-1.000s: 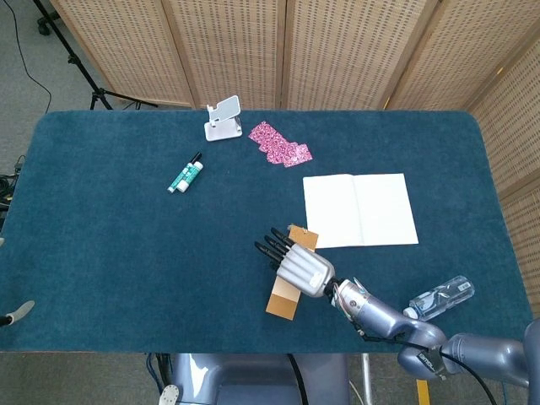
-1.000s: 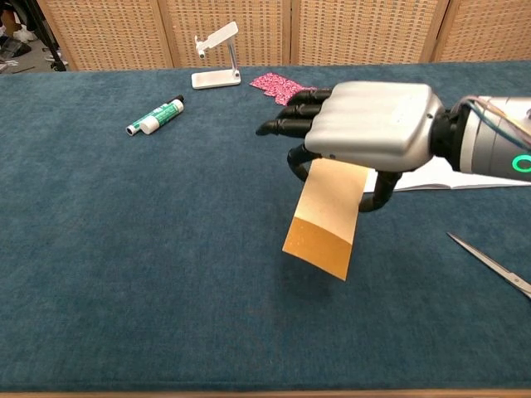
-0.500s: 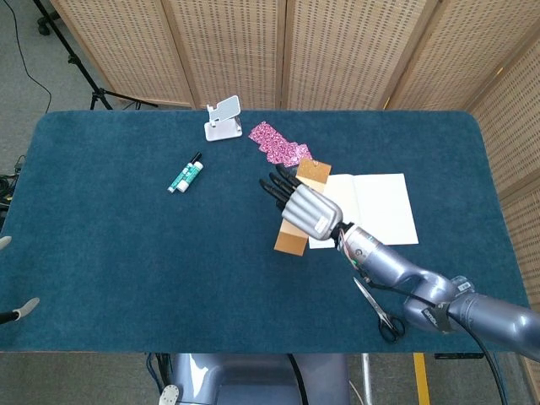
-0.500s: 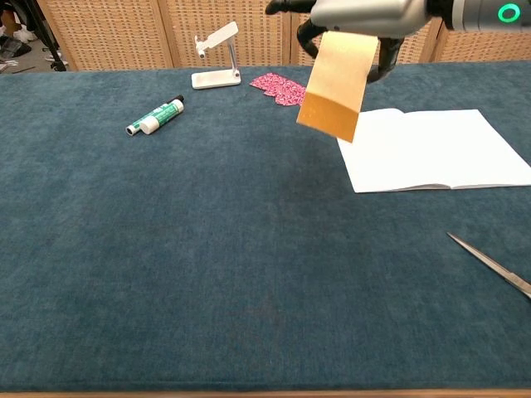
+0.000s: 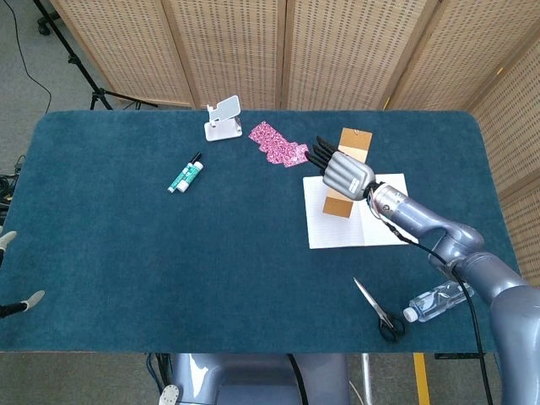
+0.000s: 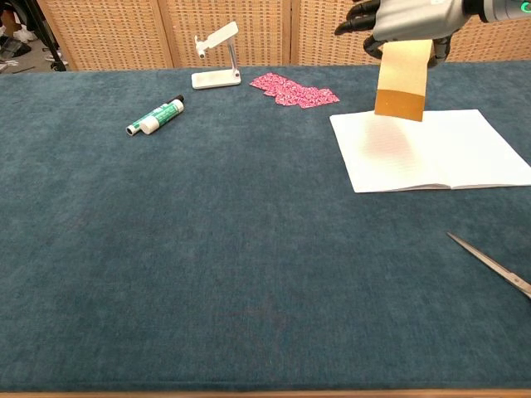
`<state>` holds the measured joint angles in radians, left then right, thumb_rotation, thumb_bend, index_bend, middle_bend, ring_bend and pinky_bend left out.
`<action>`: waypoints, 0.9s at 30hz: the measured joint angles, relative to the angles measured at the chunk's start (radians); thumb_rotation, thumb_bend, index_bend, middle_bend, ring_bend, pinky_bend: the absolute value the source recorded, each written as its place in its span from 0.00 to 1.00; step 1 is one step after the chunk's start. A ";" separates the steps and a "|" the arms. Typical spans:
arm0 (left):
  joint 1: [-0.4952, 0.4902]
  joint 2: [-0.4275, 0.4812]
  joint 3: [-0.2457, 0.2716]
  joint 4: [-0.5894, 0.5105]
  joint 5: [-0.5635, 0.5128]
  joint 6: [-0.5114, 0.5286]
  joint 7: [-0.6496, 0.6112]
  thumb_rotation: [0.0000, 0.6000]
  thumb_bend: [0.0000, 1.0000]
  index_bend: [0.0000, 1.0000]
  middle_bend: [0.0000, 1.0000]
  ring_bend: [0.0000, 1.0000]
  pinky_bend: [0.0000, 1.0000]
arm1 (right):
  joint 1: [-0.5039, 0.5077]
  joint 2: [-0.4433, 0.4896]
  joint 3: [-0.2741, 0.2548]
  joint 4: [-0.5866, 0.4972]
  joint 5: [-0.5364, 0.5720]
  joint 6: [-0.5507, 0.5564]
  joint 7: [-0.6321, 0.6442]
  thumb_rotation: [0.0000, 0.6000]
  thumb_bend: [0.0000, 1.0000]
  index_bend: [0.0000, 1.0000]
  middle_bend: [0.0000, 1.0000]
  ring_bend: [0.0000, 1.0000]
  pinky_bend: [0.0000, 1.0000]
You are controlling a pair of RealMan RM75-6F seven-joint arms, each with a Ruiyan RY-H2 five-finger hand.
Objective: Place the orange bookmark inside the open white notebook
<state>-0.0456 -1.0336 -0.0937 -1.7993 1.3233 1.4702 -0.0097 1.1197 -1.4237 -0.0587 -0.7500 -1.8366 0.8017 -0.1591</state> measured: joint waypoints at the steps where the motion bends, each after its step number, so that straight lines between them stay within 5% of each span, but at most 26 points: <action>1: -0.004 -0.003 -0.001 0.000 -0.008 -0.007 0.007 1.00 0.00 0.00 0.00 0.00 0.00 | 0.000 -0.016 -0.026 0.039 -0.022 0.018 0.043 1.00 0.62 0.53 0.00 0.00 0.00; 9: -0.014 -0.012 -0.007 0.002 -0.027 -0.022 0.027 1.00 0.00 0.00 0.00 0.00 0.00 | -0.024 -0.139 -0.193 0.311 -0.153 0.161 0.282 1.00 0.62 0.53 0.00 0.00 0.00; 27: -0.025 -0.027 -0.003 0.000 -0.032 -0.036 0.063 1.00 0.00 0.00 0.00 0.00 0.00 | -0.100 -0.204 -0.311 0.521 -0.197 0.233 0.356 1.00 0.65 0.53 0.00 0.00 0.04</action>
<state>-0.0711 -1.0603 -0.0965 -1.7998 1.2914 1.4341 0.0528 1.0197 -1.6275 -0.3696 -0.2291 -2.0336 1.0342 0.1968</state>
